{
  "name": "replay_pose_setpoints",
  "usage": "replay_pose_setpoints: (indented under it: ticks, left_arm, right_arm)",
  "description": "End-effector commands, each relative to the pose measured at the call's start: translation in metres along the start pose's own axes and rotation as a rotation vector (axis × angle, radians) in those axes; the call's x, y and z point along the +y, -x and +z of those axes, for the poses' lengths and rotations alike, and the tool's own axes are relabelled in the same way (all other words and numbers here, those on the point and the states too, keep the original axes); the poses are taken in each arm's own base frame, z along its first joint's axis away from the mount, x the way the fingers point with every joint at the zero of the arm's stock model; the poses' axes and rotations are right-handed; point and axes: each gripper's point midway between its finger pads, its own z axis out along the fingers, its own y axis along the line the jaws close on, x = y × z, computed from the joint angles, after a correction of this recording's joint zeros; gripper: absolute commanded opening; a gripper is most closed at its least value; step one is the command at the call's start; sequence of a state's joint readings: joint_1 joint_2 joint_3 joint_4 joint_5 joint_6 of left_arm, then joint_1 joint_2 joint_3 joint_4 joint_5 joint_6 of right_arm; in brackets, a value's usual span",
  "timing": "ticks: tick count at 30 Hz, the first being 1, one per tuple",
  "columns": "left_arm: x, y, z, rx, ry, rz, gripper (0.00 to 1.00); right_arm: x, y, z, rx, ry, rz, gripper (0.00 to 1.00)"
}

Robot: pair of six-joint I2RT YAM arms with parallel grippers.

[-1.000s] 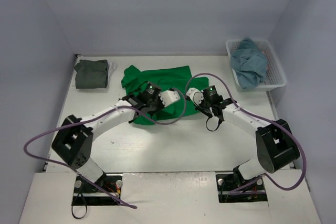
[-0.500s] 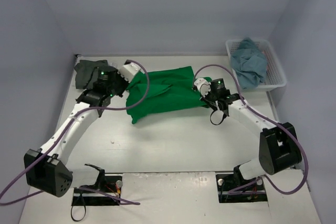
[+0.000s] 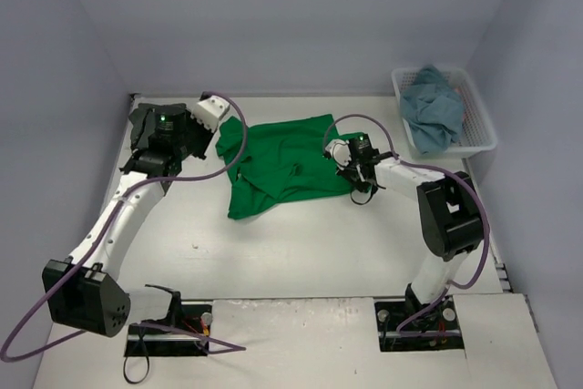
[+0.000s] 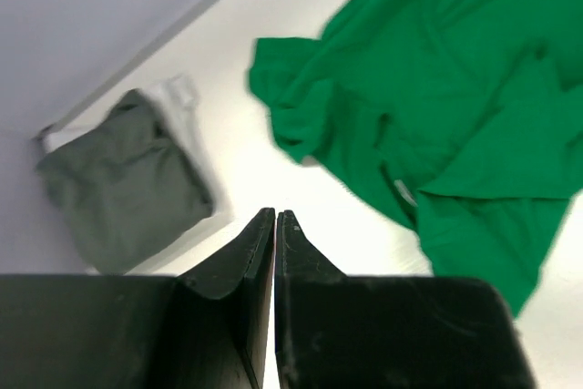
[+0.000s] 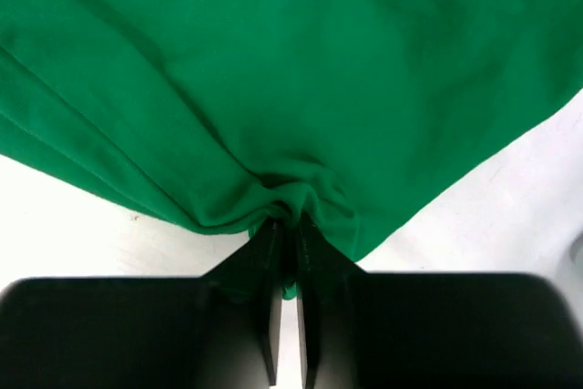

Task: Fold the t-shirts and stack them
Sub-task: Flatten out the tshirt

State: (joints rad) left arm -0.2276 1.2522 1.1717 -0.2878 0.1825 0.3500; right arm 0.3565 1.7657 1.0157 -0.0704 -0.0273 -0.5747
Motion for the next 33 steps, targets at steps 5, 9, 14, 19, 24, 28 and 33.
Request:
replay_pose_setpoints:
  ticks: [5, 9, 14, 19, 24, 28, 33]
  left_arm:
    - [-0.06, 0.008, 0.035, -0.044, -0.281, -0.035, 0.21]
    - [-0.105, -0.002, 0.054, -0.013, -0.393, 0.036, 0.35]
    - [-0.172, -0.02, 0.065, 0.041, -0.53, 0.148, 0.46]
    - [-0.207, -0.037, 0.075, 0.082, -0.567, 0.252, 0.48]
    - [-0.214, -0.065, 0.089, 0.142, -0.499, 0.406, 0.49]
    - [-0.204, -0.082, 0.097, 0.182, -0.444, 0.49, 0.49]
    - [-0.197, -0.095, 0.104, 0.207, -0.402, 0.537, 0.49]
  right_arm:
    - [-0.006, 0.021, -0.009, -0.065, -0.012, 0.001, 0.0]
    - [-0.007, 0.018, -0.01, -0.068, -0.021, -0.003, 0.0]
    - [-0.006, 0.018, -0.011, -0.072, -0.016, 0.004, 0.0]
    - [-0.004, 0.017, -0.013, -0.077, -0.012, 0.002, 0.0]
    - [-0.001, 0.016, -0.015, -0.081, -0.005, 0.002, 0.0]
    - [-0.002, 0.016, -0.017, -0.087, -0.004, 0.003, 0.0]
    - [-0.001, 0.016, -0.017, -0.09, 0.001, 0.003, 0.0]
